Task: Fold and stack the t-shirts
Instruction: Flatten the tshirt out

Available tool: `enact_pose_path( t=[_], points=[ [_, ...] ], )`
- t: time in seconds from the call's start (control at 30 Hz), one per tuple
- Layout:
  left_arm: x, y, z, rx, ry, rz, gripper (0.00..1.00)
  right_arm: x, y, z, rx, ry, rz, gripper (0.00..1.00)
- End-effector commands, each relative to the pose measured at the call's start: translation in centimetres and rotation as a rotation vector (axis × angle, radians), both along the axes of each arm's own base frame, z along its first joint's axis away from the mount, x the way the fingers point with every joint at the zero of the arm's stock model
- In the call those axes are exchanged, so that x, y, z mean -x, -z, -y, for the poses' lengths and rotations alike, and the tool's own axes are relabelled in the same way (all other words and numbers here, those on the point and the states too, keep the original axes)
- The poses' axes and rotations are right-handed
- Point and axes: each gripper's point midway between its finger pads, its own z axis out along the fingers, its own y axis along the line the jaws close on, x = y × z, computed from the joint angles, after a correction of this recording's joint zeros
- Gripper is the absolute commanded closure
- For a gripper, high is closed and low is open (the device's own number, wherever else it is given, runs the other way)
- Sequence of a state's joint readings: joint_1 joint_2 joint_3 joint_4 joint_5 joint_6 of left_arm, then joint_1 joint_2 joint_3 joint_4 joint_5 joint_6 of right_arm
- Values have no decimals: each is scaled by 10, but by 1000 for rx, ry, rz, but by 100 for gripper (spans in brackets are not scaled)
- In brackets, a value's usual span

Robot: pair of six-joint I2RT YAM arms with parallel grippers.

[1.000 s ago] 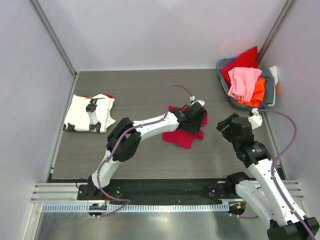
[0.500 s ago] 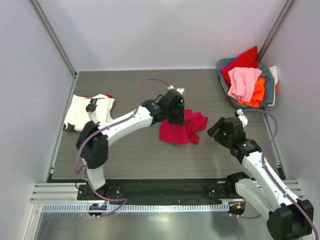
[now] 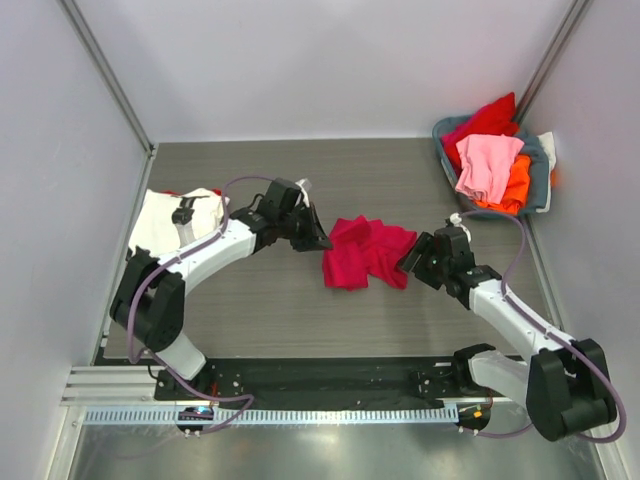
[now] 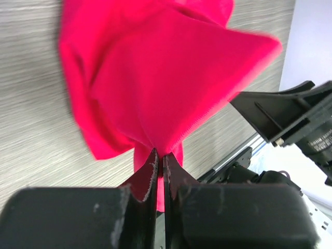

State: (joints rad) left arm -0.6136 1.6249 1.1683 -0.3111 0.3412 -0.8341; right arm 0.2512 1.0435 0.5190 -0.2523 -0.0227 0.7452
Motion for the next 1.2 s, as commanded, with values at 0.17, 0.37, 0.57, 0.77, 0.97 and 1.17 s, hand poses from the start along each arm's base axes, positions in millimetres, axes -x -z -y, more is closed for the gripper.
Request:
enact_pose_path(
  t=[0.17,0.37,0.57,0.77,0.97,1.17],
  points=[
    [4,-24,-18,50,11,72,96,-39,-5,0,45,15,64,38],
    [4,-20,-30,16,11,71,96,-53,1,-7,16,19,59,38],
    [1,-19,-49,-39,-7,83,96,-60,-7,-1,25,67,88,43],
    [-3,-21,-70,-59,-48,94,96,-59,-32,10,34,110,202,39],
    [-4,-18,-74,-66,-48,77,96,-61,-27,-14,-8,10,164,28],
    [-4,-15,-73,-24,-64,51,96,-60,3,-22,-13,9,67,39]
  ],
)
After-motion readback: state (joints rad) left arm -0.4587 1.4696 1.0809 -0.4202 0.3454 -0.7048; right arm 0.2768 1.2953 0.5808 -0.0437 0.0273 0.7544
